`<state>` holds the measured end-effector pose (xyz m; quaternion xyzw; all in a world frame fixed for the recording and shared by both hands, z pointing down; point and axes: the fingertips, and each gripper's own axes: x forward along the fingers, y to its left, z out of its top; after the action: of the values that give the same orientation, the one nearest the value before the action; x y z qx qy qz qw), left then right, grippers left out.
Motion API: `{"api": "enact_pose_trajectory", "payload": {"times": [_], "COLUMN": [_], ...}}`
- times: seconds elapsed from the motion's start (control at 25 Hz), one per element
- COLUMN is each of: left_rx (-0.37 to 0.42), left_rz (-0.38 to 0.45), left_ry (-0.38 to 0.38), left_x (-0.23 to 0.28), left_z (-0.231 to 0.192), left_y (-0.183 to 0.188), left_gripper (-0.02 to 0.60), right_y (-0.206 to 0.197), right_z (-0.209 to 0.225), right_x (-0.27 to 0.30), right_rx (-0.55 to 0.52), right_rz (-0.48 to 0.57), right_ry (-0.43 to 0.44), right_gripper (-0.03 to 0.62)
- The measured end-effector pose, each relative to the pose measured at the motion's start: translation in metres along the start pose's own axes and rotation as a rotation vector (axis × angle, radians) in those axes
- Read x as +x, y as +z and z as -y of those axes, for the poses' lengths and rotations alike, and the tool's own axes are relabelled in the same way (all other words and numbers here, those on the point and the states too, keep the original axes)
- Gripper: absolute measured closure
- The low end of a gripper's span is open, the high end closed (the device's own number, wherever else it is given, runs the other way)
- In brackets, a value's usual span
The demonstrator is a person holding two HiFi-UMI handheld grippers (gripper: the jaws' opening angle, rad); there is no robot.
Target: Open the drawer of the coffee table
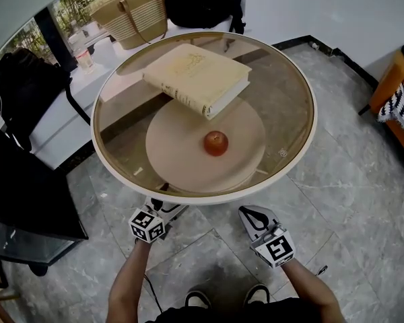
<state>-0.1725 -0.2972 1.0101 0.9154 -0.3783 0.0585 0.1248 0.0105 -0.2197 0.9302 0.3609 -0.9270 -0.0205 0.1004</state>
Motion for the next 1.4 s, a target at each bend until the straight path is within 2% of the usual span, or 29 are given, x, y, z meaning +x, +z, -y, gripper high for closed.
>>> {"api": "enact_pose_trajectory", "payload": {"times": [0.2,0.28,0.36,0.6,0.76,1.0,1.4], "left_rx": [-0.051,-0.039,-0.021,-0.052,-0.002,0.005,-0.075], "left_rz": [0.053,0.061,0.055,0.046,0.006,0.015,0.063], "left_ry": [-0.037,-0.068,-0.081,-0.115,-0.136,-0.097,-0.068], "left_x": [-0.002,-0.001,0.0,-0.005,-0.012,-0.026,-0.053], "left_z": [0.003,0.011,0.014,0.014,0.025,0.042,0.074], "left_y": [0.003,0.005,0.004,0.005,-0.001,-0.008,-0.017], "left_gripper": [0.163,0.164,0.164,0.164,0.167,0.175,0.19], "right_y": [-0.005,-0.008,-0.01,-0.009,-0.005,0.004,0.011], "right_z": [0.001,0.003,0.005,0.002,-0.002,-0.007,-0.006], "right_x": [-0.001,-0.003,-0.004,0.0,0.005,0.005,-0.01], "right_rx": [-0.002,0.006,0.014,0.024,0.012,0.013,0.036], "right_rz": [-0.014,-0.015,-0.015,-0.014,-0.003,0.011,0.031], "right_ry": [-0.006,-0.011,-0.016,-0.007,0.012,0.018,-0.009], "right_gripper": [0.589,0.589,0.589,0.589,0.589,0.589,0.589]}}
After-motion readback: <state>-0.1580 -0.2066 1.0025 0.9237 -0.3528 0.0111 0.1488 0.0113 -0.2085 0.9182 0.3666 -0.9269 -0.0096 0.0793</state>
